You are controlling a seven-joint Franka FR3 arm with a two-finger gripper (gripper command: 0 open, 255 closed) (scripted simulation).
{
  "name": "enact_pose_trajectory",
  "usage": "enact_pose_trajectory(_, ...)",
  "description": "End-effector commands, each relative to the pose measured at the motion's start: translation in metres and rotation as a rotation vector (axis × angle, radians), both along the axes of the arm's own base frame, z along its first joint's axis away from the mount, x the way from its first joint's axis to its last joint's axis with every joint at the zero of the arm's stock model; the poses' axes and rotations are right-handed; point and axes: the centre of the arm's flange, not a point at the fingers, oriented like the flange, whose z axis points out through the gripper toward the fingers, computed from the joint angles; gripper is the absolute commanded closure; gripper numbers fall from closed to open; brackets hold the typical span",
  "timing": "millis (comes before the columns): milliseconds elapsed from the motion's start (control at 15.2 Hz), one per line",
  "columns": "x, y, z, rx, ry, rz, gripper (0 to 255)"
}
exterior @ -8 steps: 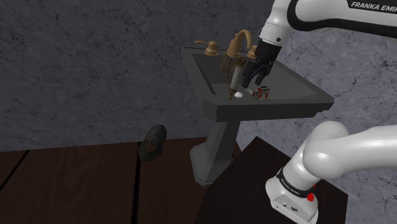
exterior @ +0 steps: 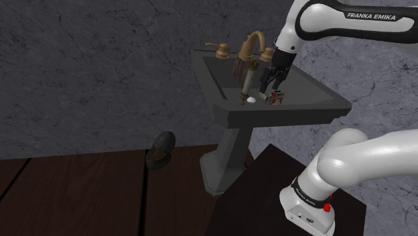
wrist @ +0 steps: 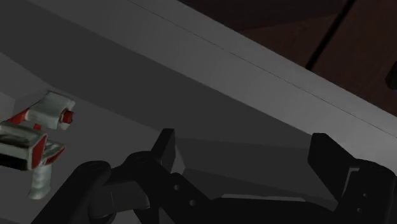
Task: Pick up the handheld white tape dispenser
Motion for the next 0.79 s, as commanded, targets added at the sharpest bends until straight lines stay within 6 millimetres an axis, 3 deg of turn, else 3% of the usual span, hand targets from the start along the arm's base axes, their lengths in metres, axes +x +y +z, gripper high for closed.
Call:
enact_pose_trajectory(0, 0.005, -0.023, -0.008, -0.012, 0.007, -0.008, 0)
enact_pose_trajectory(726, 0.020, -0.152, -0.052, -0.070, 0.043, -0.056, 0)
